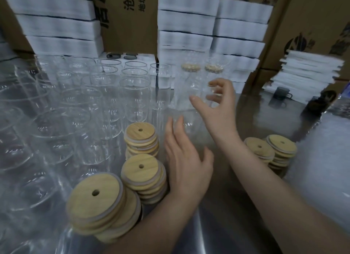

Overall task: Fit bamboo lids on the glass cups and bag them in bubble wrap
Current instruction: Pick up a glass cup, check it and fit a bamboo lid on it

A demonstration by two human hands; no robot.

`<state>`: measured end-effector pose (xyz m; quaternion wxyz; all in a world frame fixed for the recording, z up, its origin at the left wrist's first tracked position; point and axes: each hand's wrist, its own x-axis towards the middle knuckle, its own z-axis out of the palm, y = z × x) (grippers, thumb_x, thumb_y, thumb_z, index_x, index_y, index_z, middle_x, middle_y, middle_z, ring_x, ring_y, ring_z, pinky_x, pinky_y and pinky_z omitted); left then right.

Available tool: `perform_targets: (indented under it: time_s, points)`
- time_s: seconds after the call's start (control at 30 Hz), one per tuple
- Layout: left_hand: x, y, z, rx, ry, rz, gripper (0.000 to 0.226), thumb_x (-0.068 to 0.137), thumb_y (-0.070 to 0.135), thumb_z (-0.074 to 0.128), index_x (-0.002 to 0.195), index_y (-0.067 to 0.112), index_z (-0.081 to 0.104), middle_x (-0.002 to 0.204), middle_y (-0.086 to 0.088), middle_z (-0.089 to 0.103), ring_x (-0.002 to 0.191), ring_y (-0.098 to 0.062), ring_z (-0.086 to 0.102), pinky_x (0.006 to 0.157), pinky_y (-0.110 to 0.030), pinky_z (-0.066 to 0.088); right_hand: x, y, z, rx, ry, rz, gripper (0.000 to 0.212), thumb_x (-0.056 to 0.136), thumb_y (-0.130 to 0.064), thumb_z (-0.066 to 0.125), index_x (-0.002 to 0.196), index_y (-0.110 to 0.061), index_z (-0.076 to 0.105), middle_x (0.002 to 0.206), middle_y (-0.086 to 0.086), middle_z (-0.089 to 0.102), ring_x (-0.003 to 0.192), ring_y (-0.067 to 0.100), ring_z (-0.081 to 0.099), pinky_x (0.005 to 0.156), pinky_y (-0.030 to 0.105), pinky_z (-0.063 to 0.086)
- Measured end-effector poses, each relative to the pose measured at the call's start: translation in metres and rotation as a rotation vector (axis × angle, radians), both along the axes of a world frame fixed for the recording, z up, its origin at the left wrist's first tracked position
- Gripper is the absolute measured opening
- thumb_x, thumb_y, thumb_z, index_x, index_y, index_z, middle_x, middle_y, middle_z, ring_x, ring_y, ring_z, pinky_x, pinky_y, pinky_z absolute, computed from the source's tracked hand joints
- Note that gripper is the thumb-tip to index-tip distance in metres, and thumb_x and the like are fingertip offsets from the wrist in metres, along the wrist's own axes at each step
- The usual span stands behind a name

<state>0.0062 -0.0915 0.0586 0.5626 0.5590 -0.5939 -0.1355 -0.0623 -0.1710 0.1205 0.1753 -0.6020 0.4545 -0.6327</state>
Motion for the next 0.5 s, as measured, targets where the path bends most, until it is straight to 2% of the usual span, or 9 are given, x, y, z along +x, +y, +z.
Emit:
perform_targets:
  time_s: [0.07, 0.17, 0.27, 0.33, 0.37, 0.43, 0.5]
  points:
    - [0.000, 0.000, 0.001, -0.020, 0.033, -0.021, 0.092, 0.079, 0.031, 0.071, 0.150, 0.006, 0.020, 0.158, -0.017, 0.016, 0.147, -0.025, 0.014, 0.117, -0.024, 0.006, -0.009, 0.020, -0.004, -0.030, -0.070, -0.056, 0.055, 0.075, -0.026, 0.082, 0.117, -0.027, 0.047, 0.115, 0.001, 0.048, 0.097, 0.013, 0.051, 0.083, 0.019, 0.047]
    - [0.000, 0.003, 0.000, -0.031, 0.049, -0.142, 0.101, 0.074, 0.059, 0.057, 0.153, 0.013, 0.014, 0.157, -0.009, 0.023, 0.146, -0.018, 0.021, 0.119, -0.031, 0.020, -0.020, 0.045, -0.011, 0.036, -0.161, -0.075, 0.070, 0.069, -0.046, 0.078, 0.128, -0.031, 0.045, 0.119, -0.001, 0.050, 0.101, 0.007, 0.052, 0.088, 0.019, 0.047]
    - [0.000, 0.009, -0.002, -0.027, 0.100, -0.296, 0.098, 0.071, 0.060, 0.063, 0.151, 0.035, 0.014, 0.149, 0.010, 0.035, 0.130, -0.005, 0.045, 0.105, -0.033, 0.044, -0.028, 0.057, -0.016, 0.134, -0.227, 0.021, 0.081, 0.063, -0.060, 0.072, 0.132, -0.024, 0.052, 0.130, 0.012, 0.054, 0.115, 0.018, 0.057, 0.097, 0.031, 0.050]
    - [0.000, 0.010, -0.004, -0.051, 0.165, -0.338, 0.094, 0.069, 0.056, 0.067, 0.148, 0.044, 0.017, 0.144, 0.015, 0.040, 0.117, -0.003, 0.055, 0.096, -0.034, 0.051, -0.030, 0.062, -0.017, 0.173, -0.250, 0.083, 0.082, 0.064, -0.061, 0.070, 0.135, -0.026, 0.051, 0.131, 0.008, 0.057, 0.117, 0.016, 0.058, 0.097, 0.033, 0.049]
    - [0.000, 0.010, -0.004, -0.064, 0.200, -0.351, 0.093, 0.069, 0.054, 0.068, 0.148, 0.044, 0.019, 0.143, 0.014, 0.042, 0.114, -0.004, 0.056, 0.094, -0.035, 0.052, -0.030, 0.064, -0.017, 0.200, -0.262, 0.131, 0.079, 0.067, -0.061, 0.069, 0.136, -0.031, 0.047, 0.133, 0.004, 0.057, 0.119, 0.014, 0.058, 0.099, 0.035, 0.049]
    - [0.000, 0.009, -0.002, -0.083, 0.284, -0.374, 0.090, 0.071, 0.051, 0.068, 0.148, 0.038, 0.023, 0.137, 0.015, 0.048, 0.110, -0.007, 0.060, 0.090, -0.035, 0.054, -0.030, 0.067, -0.019, 0.272, -0.291, 0.284, 0.077, 0.075, -0.061, 0.067, 0.142, -0.038, 0.037, 0.135, 0.004, 0.057, 0.119, 0.020, 0.062, 0.099, 0.046, 0.051]
    - [-0.001, 0.008, -0.002, -0.080, 0.426, -0.393, 0.084, 0.073, 0.049, 0.067, 0.146, 0.035, 0.029, 0.123, 0.025, 0.057, 0.103, -0.004, 0.065, 0.083, -0.025, 0.054, -0.028, 0.066, -0.019, 0.322, -0.324, 0.391, 0.071, 0.087, -0.059, 0.058, 0.149, -0.037, 0.030, 0.134, 0.006, 0.059, 0.112, 0.023, 0.067, 0.088, 0.046, 0.058]
